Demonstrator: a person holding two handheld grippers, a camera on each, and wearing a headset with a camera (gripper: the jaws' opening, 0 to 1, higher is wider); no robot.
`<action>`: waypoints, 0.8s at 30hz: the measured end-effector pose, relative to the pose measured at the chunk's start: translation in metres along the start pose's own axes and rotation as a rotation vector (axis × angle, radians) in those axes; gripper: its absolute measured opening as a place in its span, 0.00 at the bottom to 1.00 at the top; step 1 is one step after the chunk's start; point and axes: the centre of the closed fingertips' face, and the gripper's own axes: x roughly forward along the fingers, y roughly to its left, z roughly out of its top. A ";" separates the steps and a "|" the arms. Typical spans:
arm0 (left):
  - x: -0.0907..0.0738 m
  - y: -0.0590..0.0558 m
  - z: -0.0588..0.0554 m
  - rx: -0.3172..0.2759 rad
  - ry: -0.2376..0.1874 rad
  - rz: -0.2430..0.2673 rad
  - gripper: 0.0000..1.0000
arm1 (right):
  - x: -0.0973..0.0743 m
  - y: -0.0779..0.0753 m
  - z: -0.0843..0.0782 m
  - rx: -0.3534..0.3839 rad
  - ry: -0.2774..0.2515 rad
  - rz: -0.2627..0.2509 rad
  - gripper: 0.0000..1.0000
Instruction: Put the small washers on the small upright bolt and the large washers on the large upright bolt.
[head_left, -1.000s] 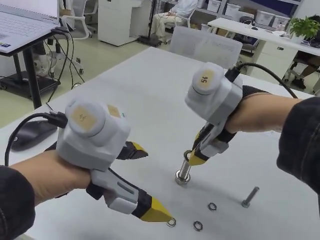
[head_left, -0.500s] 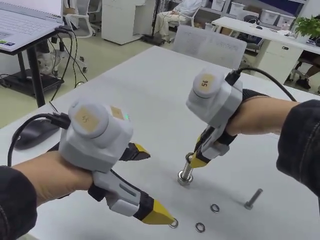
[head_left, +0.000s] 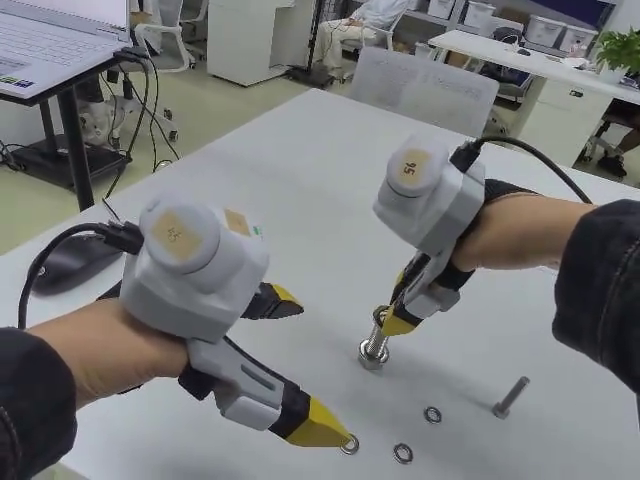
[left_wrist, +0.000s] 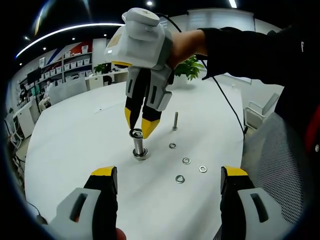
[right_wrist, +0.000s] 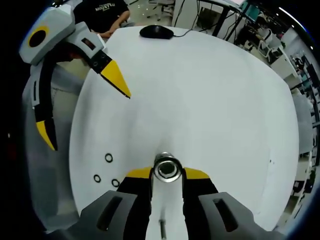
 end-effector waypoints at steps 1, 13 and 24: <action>0.000 0.000 0.000 0.000 0.000 0.000 0.85 | 0.001 0.000 0.000 -0.001 0.002 0.003 0.23; 0.000 0.000 0.000 -0.001 -0.002 0.000 0.85 | 0.006 0.000 -0.001 -0.001 0.013 0.011 0.23; -0.001 0.000 -0.001 -0.001 -0.001 0.001 0.85 | 0.012 -0.001 -0.002 0.002 0.022 0.020 0.23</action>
